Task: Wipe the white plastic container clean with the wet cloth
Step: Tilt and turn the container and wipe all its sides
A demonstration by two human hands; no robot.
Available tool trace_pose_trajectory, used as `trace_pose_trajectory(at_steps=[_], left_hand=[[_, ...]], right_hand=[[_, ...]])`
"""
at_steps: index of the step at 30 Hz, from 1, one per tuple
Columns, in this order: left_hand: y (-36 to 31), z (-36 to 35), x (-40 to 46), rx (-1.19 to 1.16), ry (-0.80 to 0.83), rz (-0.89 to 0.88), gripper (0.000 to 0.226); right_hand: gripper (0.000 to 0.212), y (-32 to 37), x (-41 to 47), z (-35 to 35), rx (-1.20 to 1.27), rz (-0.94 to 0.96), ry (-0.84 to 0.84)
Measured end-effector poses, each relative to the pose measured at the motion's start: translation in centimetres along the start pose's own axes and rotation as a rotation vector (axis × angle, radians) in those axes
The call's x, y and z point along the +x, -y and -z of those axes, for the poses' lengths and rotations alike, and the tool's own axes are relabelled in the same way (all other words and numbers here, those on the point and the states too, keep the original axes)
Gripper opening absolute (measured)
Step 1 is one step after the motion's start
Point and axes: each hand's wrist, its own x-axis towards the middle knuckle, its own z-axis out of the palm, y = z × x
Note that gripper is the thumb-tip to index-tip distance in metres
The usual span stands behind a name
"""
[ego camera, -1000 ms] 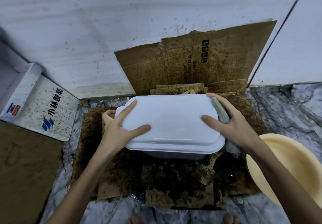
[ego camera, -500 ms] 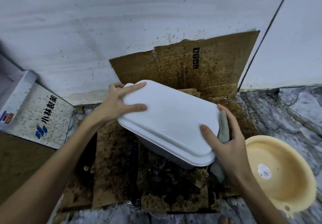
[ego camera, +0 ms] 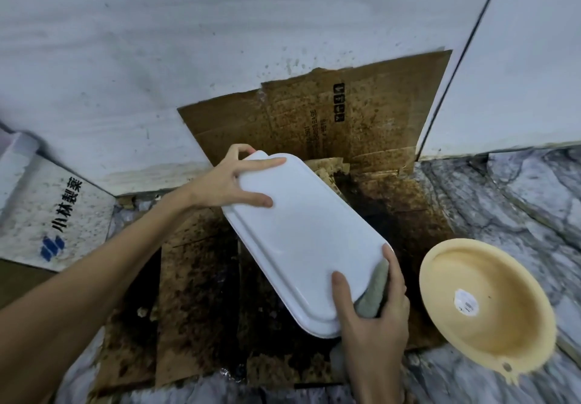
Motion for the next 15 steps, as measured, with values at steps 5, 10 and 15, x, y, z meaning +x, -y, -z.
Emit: trace_pose_trajectory(at_steps=[5, 10, 15], left_hand=[[1.8, -0.6, -1.6, 0.063, -0.017, 0.017, 0.078], [1.3, -2.4, -4.2, -0.02, -0.192, 0.08, 0.081], [-1.2, -8.2, -8.4, -0.28, -0.5, 0.295, 0.091]], right_hand=[[0.073, -1.0, 1.8, 1.4, -0.116, 0.086, 0.182], [0.07, -1.6, 6.4, 4.2, -0.276, 0.204, 0.267], [0.062, 1.0, 12.9, 3.9, -0.326, 0.289, 0.576]])
